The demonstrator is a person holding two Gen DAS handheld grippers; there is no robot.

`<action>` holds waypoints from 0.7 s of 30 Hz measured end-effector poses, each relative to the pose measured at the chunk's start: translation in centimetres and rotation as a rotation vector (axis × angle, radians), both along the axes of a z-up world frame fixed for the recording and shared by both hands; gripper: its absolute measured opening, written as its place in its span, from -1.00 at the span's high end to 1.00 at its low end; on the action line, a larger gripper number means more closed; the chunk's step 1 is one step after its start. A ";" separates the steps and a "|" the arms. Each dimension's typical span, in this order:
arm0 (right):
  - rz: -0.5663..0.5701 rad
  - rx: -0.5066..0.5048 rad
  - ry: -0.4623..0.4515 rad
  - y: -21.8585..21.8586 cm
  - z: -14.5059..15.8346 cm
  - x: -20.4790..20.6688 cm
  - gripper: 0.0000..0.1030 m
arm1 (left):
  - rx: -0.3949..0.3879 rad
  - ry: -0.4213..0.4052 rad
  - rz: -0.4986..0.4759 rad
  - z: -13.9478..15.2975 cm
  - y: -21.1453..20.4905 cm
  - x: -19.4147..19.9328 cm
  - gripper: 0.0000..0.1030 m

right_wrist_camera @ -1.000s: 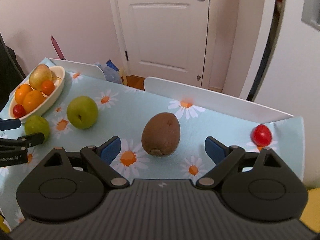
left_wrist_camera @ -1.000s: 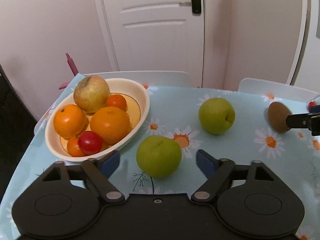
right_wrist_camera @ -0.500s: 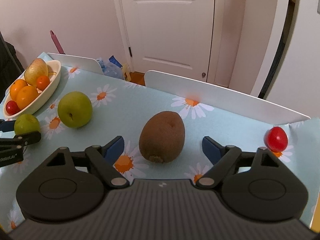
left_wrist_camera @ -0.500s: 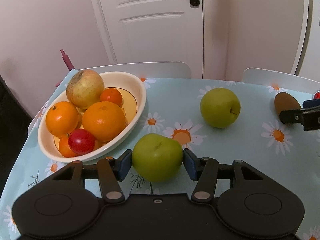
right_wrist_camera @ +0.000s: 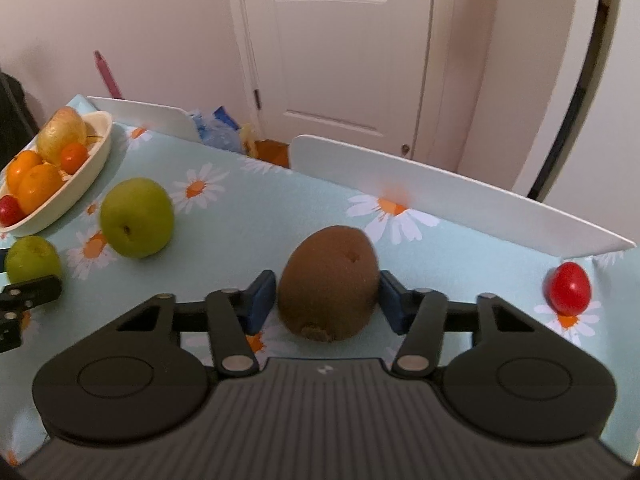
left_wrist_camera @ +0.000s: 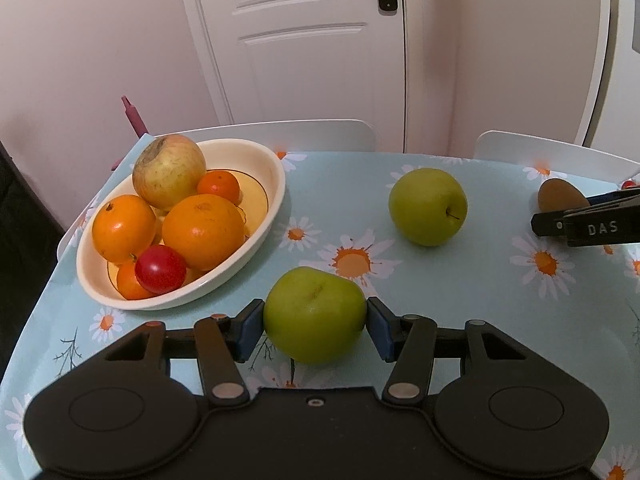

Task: Organize fruits
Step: 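Grasp the green apple with the left tool while the right tool grasps the kiwi, then carry the green apple and kiwi with both tools over the cream bowl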

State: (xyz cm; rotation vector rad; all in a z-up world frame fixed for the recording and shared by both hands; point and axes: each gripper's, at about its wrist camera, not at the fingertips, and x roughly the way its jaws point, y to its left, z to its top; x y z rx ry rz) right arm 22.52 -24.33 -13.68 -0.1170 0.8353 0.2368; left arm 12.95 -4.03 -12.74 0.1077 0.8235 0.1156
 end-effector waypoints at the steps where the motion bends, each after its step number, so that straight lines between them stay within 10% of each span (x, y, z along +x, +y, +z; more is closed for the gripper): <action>1: -0.004 0.009 -0.002 -0.1 0.0 0.0 -0.28 | 0.001 -0.009 0.005 0.1 0.0 -0.1 -0.14; 21: 0.031 0.049 -0.050 0.7 5.3 -2.1 -0.23 | -0.030 -0.095 0.042 5.6 0.5 -1.9 -0.14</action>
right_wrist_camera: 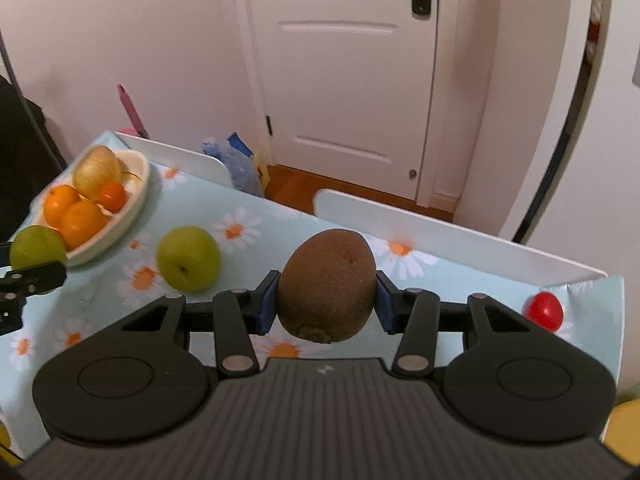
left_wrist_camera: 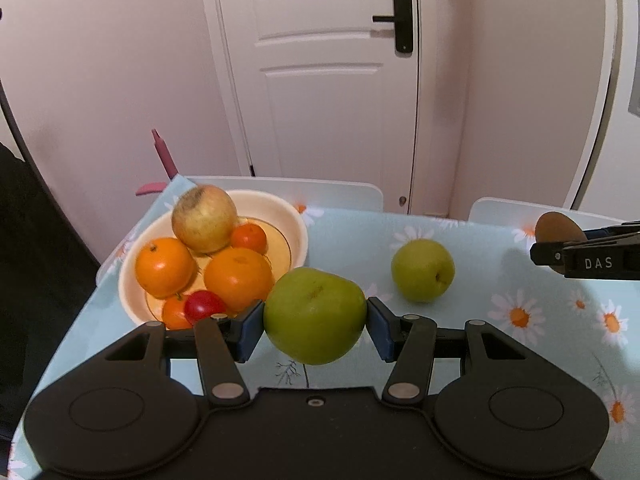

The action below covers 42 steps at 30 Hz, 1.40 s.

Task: Organize fruits
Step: 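Carry the green apple and kiwi with both tools over the cream bowl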

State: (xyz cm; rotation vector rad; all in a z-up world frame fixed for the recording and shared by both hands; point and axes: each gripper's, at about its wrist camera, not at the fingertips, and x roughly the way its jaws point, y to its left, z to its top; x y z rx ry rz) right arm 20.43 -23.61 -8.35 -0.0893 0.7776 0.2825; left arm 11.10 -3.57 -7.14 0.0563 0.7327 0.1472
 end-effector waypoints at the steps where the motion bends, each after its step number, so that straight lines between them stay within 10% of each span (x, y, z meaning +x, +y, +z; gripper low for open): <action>1: 0.008 0.005 -0.005 0.3 0.5 -0.2 -0.23 | 0.000 -0.005 0.001 0.4 0.1 -0.2 -0.14; 21: 0.029 0.095 -0.040 10.5 6.8 -2.2 -0.22 | 0.017 -0.042 -0.059 3.9 8.5 0.0 -0.14; 42: -0.097 0.088 0.005 20.3 4.7 1.6 -0.22 | 0.110 0.034 -0.343 -0.5 13.9 6.5 -0.15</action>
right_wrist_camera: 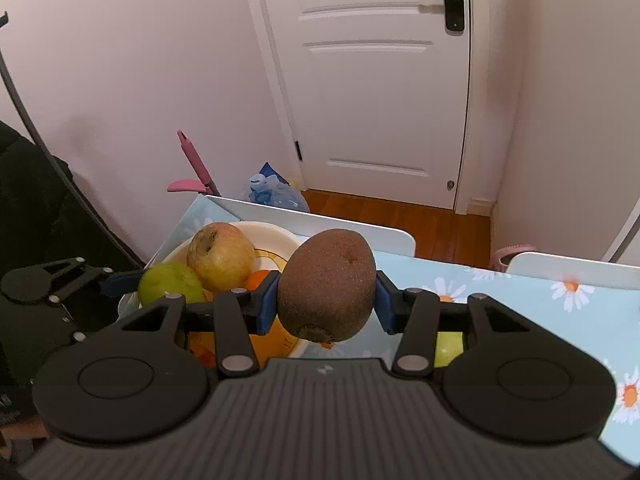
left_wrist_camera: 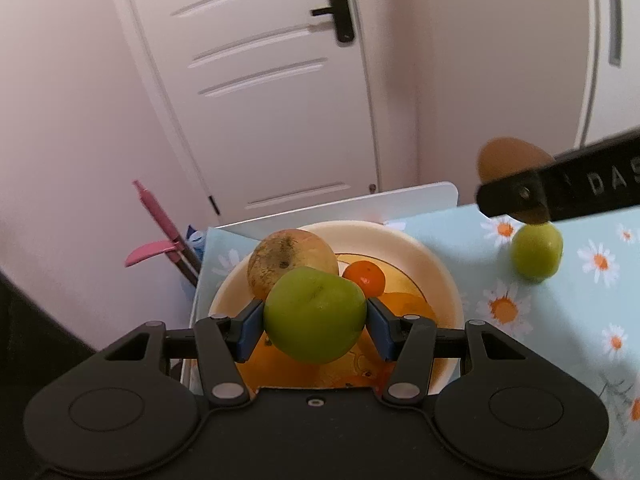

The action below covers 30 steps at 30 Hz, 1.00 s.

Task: Organize fruits
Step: 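Carry the green apple and kiwi with both tools over the cream bowl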

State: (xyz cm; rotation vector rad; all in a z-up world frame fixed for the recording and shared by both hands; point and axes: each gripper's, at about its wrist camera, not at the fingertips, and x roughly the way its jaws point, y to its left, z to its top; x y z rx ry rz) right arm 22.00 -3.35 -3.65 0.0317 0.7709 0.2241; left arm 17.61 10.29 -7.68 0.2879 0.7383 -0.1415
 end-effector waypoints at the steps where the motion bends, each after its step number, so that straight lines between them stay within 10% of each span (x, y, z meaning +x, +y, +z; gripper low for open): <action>1: -0.006 0.000 0.002 0.3 -0.1 0.2 -0.22 | 0.000 0.005 -0.012 -0.3 0.1 0.3 -0.15; 7: -0.033 -0.008 0.010 1.7 -0.8 1.1 -0.22 | -0.011 0.012 -0.066 -1.0 0.8 1.3 -0.20; 11: -0.045 -0.014 0.016 2.4 -1.0 1.6 -0.22 | -0.036 -0.027 -0.102 -0.5 1.4 1.0 -0.83; 30: 0.172 -0.071 0.044 3.7 -2.3 4.9 -0.22 | -0.131 0.000 0.088 1.4 4.2 -1.5 -0.83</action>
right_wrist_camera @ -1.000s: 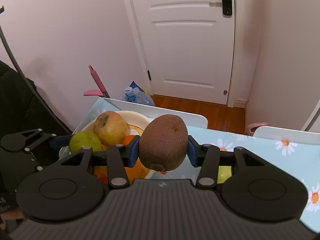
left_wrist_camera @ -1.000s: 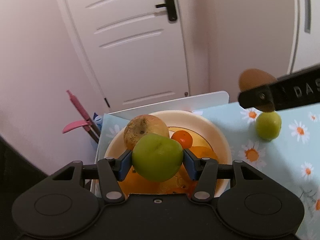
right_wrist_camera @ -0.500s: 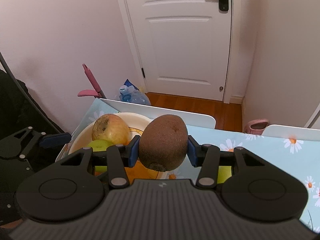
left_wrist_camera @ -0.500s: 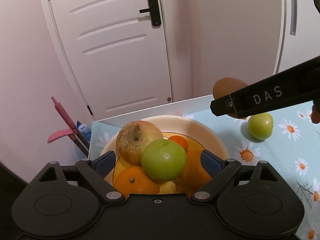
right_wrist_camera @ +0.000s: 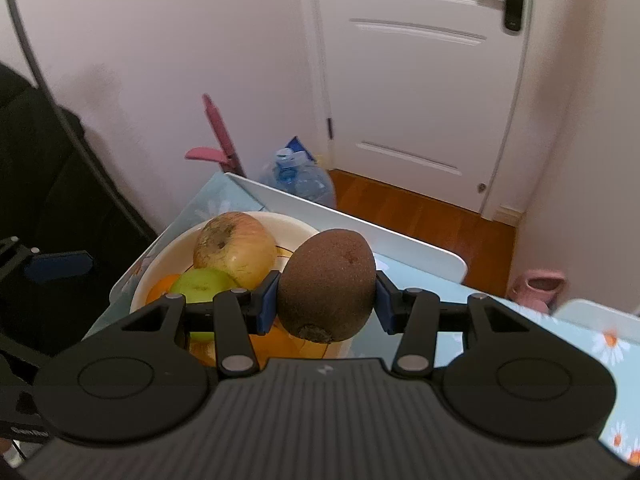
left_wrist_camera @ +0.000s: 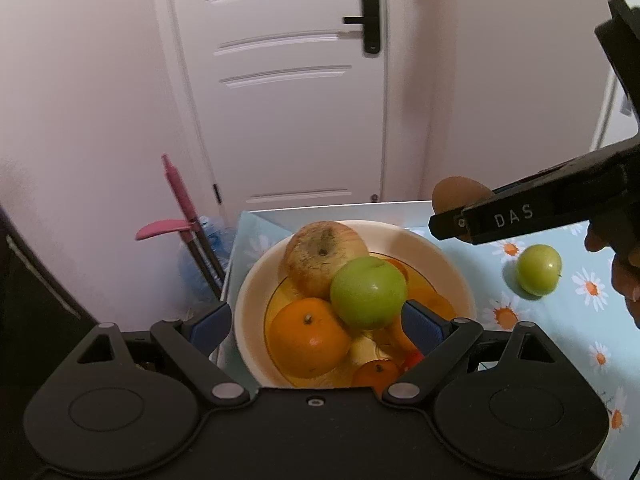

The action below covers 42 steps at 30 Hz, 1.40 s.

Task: Organize fruits
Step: 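Carry the green apple and kiwi with both tools over the cream bowl, then open both tools to release the apple and kiwi into the bowl, then move both open tools toward the last green apple and red tomato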

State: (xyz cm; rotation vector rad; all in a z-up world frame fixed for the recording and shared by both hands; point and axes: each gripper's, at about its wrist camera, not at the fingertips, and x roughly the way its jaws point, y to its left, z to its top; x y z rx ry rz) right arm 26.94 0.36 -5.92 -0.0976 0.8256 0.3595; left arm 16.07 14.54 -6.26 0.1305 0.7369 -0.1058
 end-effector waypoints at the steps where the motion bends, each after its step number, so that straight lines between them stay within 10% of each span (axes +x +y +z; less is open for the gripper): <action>1: 0.015 0.002 0.002 0.1 -0.2 0.2 -0.22 | -0.006 0.002 0.015 0.1 0.1 -0.1 -0.84; 19: 0.146 0.008 0.062 0.7 -4.2 2.5 -0.30 | -0.023 0.041 0.092 -0.8 -0.6 -1.5 -0.86; 23: 0.115 -0.014 0.022 0.4 -3.5 1.8 -0.99 | -0.024 0.047 0.109 -0.6 -0.5 -1.7 -0.86; 42: -0.004 -0.003 -0.038 -1.9 1.2 -3.8 -0.99 | -0.030 0.015 0.118 2.5 -0.6 -3.4 -0.86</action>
